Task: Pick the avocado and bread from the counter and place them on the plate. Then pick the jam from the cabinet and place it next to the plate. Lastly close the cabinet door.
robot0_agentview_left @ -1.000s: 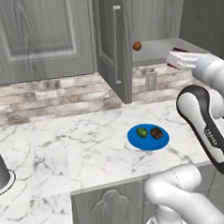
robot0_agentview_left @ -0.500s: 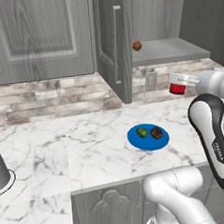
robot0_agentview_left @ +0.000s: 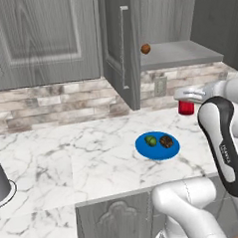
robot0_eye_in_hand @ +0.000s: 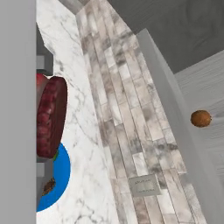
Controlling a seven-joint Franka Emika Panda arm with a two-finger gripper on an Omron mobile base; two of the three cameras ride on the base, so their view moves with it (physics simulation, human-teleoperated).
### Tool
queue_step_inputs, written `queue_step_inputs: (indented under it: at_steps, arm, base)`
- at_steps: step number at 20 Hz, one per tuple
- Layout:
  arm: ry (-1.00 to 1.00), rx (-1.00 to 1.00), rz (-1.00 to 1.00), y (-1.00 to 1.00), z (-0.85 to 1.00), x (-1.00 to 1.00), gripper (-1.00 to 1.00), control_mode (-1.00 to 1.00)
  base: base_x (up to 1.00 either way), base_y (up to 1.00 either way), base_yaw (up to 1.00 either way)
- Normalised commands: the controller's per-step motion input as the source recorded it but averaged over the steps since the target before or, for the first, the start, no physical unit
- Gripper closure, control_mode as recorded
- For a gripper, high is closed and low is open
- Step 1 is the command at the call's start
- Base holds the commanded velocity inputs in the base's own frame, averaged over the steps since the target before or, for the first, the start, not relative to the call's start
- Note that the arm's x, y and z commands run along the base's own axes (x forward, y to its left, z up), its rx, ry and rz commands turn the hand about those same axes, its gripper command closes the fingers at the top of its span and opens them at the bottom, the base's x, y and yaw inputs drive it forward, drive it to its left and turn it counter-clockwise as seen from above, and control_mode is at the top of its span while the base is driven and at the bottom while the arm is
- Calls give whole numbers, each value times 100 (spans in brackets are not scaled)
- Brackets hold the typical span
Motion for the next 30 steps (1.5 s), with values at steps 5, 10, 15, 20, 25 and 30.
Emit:
queue_step_inputs:
  at_steps: [5, 10, 15, 20, 25, 30]
  arm:
    - [-5, -1, 0, -7, -19, 4, 100, -100]
    - [-10, -5, 0, -27, -27, 0, 100, -100]
    - [-2, -3, -3, -50, -33, 1, 100, -100]
    - [0, 0, -2, -62, -28, 0, 100, -100]
    - [-2, -3, -3, -45, -21, 15, 100, -100]
    - [-7, -4, -1, -7, -8, 4, 100, -100]
  base:
    - [0, 0, 0]
    - [0, 0, 0]
    - [0, 0, 0]
    - [0, 0, 0]
    - [0, 0, 0]
    - [0, 0, 0]
